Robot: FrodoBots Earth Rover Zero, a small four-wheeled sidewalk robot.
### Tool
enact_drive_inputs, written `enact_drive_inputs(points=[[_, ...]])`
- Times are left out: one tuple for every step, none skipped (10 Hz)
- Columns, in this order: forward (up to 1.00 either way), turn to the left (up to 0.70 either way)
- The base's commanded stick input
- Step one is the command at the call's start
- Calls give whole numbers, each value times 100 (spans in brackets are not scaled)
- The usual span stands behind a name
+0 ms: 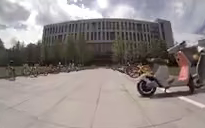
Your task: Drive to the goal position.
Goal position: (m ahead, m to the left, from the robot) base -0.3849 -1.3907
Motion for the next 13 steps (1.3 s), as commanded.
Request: enact_drive_inputs(points=[[70,0],[70,0],[35,7],[0,6],[0,0],[0,0],[0,0],[0,0],[0,0],[0,0],[0,0],[0,0],[0,0]])
